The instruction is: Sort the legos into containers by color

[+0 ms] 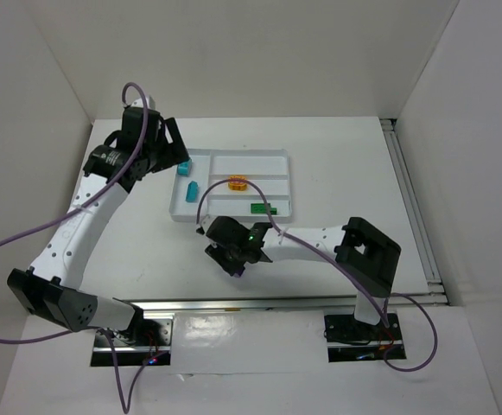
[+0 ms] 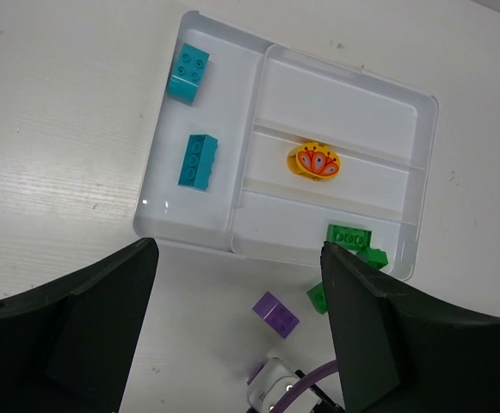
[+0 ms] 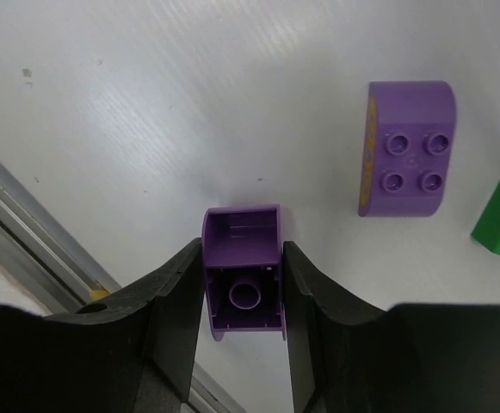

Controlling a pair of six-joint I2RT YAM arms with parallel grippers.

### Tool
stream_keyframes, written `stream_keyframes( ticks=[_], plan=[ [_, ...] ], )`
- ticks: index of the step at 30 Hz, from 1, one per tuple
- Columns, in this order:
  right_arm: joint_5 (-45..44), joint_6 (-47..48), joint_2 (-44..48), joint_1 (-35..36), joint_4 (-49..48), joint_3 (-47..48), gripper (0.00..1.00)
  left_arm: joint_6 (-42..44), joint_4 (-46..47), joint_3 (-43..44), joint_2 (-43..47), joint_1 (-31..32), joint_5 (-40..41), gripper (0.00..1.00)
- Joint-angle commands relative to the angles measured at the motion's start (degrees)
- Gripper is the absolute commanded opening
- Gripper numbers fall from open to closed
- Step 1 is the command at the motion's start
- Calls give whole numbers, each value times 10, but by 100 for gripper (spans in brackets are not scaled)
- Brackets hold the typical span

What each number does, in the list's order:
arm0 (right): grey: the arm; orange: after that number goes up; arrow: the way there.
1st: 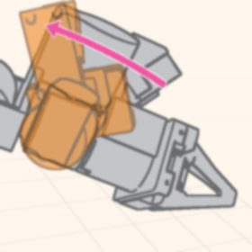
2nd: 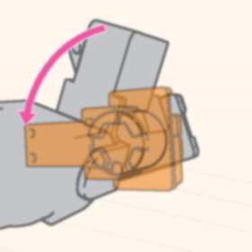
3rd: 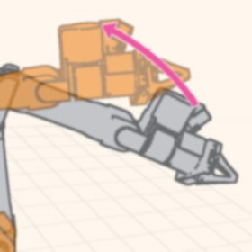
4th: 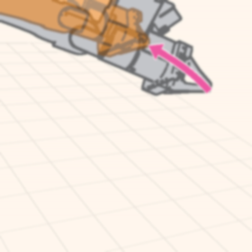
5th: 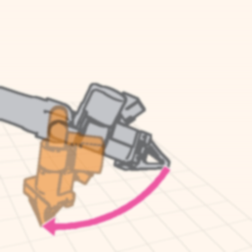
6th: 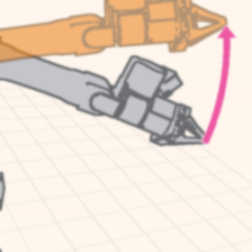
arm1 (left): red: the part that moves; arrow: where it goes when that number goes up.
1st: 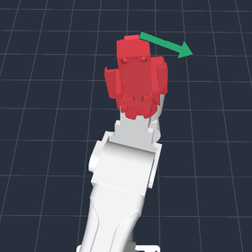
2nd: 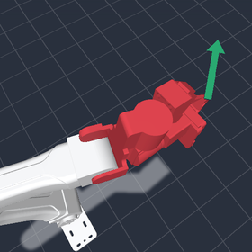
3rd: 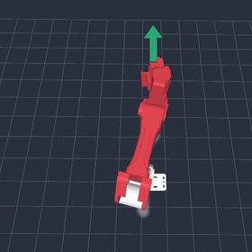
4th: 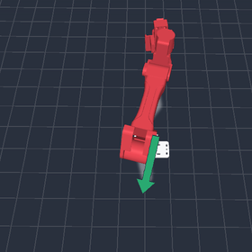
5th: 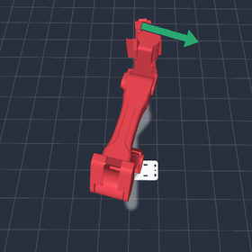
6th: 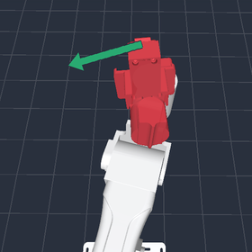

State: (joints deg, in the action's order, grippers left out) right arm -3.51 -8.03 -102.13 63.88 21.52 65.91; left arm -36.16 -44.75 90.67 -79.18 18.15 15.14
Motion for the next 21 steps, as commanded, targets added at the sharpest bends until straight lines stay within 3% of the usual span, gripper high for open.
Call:
stream_keyframes(
  ticks=[1, 3, 6, 10, 14, 21],
  plan=[
    [-46, -1, 37, 0, 26, 40, 29, 14, 8, 2, 17, -10, -4, 88],
    [-62, -6, 50, 0, 33, 57, 29, 14, 8, 7, 17, -16, -4, 88],
    [-87, -36, 63, -53, 39, 94, 29, 20, 8, 7, 30, -23, -4, 88],
    [-98, -58, 69, -165, 1, 134, 30, 25, 8, 1, 30, -29, -17, 88],
    [-86, -73, -5, -238, 4, 228, 30, 25, 8, -17, 30, -34, -37, 88],
    [-93, -97, -132, -300, -21, 357, 30, 20, 8, -41, 30, -34, -83, 88]
  ],
)
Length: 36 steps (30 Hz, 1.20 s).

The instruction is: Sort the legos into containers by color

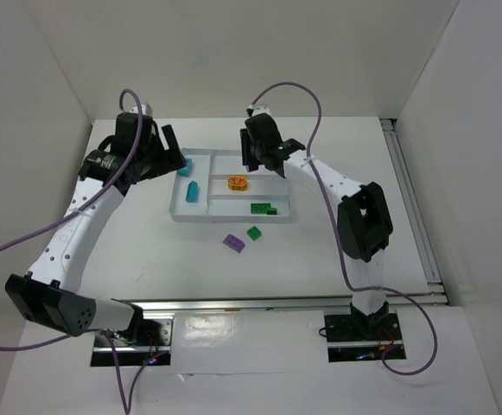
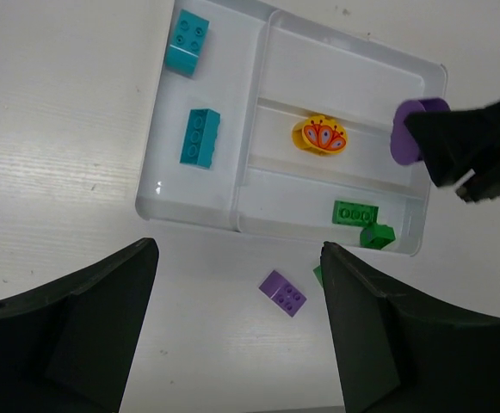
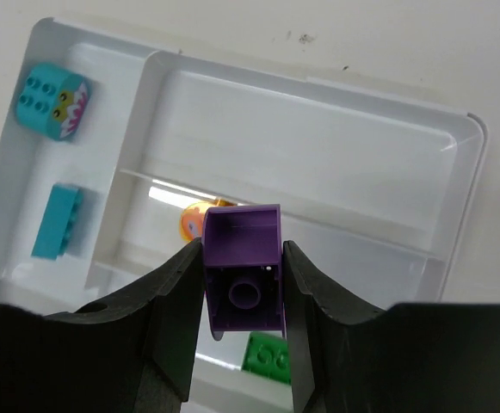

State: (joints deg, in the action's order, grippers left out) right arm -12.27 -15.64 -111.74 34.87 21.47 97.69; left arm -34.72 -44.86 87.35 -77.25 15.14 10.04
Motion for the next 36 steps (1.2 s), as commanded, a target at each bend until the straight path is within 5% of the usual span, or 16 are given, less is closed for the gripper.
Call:
stream_keyframes(
  ticks=[1, 21, 22, 24, 27, 31, 36],
  plan=[
    [-6, -21, -58, -16, -36, 48, 30, 5, 9, -8, 11, -4, -32, 88],
    [17, -26, -248, -51, -6, 252, 35, 11, 9, -35, 11, -4, -35, 88],
    [17, -26, -248, -51, -6, 247, 38, 11, 9, -35, 11, -4, -35, 88],
    [17, -26, -248, -51, -13, 240, 72, 11, 9, -35, 11, -4, -35, 88],
    [17, -26, -248, -51, -7, 252, 87, 11, 9, -35, 11, -4, -41, 88],
    [-2, -13, -187, -45, -6, 209, 87, 11, 9, -35, 11, -4, -35, 88],
    [3, -1, -9, -17, -43, 22, 84, 11, 9, -30, 16, -4, -24, 88]
  ],
)
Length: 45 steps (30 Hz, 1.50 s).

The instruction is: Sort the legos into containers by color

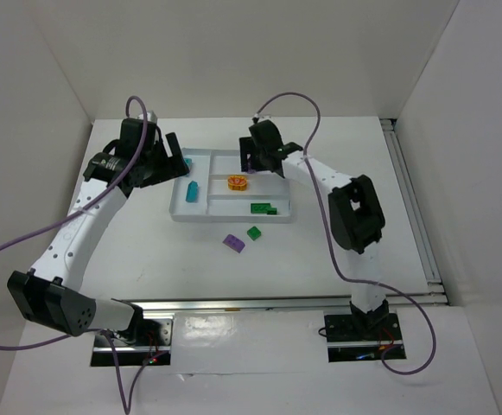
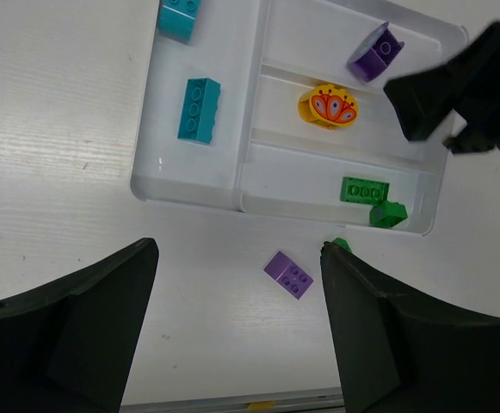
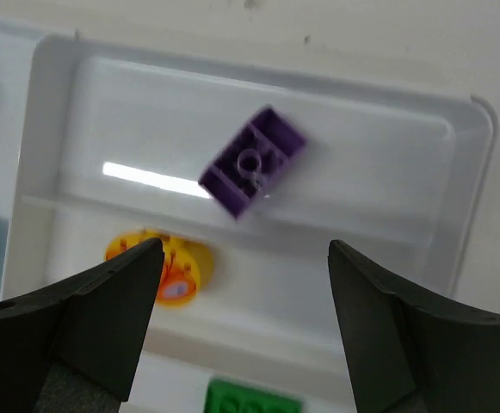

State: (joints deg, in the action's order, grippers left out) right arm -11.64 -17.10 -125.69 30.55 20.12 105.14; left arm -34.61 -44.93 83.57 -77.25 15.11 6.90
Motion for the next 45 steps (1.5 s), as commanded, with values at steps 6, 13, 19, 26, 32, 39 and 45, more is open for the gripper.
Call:
stream_keyframes(
  ticks=[6, 13, 19, 26, 32, 39, 45],
  plan=[
    [40, 50, 281, 127, -69, -309, 84, 16, 10, 19, 16, -9, 18, 88],
    [43, 75, 293, 213, -51, -389, 82, 21, 10, 30, 21, -9, 18, 88],
    [32, 104, 234, 239, -51, -366, 77, 16, 10, 19, 26, -9, 13, 88],
    [43, 117, 195, 245, -62, -366, 77, 10, 10, 7, 32, -9, 8, 88],
    [48, 117, 174, 245, -80, -371, 68, 10, 10, 7, 32, -9, 8, 88],
    [58, 117, 176, 250, -75, -366, 39, 10, 10, 2, 32, -9, 8, 88],
    [-2, 117, 282, 250, -60, -352, 32, 10, 10, 2, 32, -9, 8, 88]
  ],
)
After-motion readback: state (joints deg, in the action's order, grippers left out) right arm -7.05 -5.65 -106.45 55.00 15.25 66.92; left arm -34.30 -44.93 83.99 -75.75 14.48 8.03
